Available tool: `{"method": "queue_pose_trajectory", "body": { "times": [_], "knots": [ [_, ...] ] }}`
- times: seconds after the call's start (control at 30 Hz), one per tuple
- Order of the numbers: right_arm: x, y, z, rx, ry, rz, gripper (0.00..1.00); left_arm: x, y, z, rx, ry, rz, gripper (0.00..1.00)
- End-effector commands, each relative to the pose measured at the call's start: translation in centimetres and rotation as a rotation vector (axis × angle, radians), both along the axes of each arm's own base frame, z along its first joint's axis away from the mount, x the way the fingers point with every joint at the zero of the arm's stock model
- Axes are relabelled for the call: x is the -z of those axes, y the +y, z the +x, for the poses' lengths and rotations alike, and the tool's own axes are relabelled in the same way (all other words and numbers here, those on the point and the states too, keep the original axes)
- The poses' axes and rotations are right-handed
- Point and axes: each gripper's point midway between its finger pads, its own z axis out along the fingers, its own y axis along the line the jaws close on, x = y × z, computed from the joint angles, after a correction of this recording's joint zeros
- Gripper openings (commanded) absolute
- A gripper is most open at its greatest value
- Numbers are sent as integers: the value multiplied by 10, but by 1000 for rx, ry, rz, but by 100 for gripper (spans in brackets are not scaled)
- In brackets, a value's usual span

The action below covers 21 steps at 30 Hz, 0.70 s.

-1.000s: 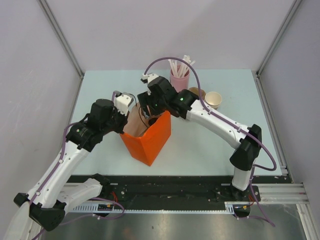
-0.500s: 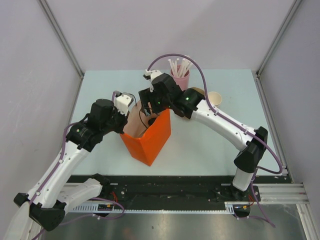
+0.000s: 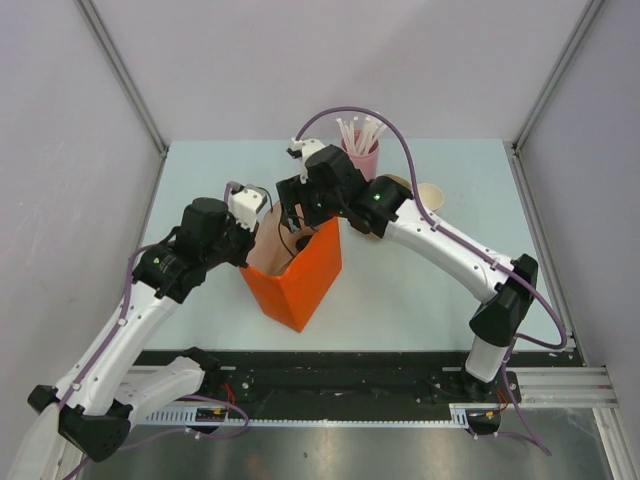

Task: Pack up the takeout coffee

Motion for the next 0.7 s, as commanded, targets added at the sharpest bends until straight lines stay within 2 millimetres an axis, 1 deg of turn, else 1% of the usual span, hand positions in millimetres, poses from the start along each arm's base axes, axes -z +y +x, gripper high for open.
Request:
{"method": "queue_pose_trajectory", "body": {
  "times": [0.0, 0.23, 0.37, 0.47, 0.67],
  "knots": [
    [-48, -5, -6, -16, -61, 94, 79, -2, -3, 0, 22, 1, 3, 0],
    [-60, -4, -8, -26, -70, 118, 80, -3, -4, -1, 25, -2, -1, 0],
    [-63, -4, -12, -32, -64, 129, 81, -2, -3, -1, 24, 2, -2, 0],
    [-70, -8, -11, -19, -75, 140, 82, -3, -3, -1, 24, -1, -3, 0],
    [-91, -14, -4, 15, -110, 188, 84, -5, -4, -1, 26, -7, -8, 0]
  ]
}}
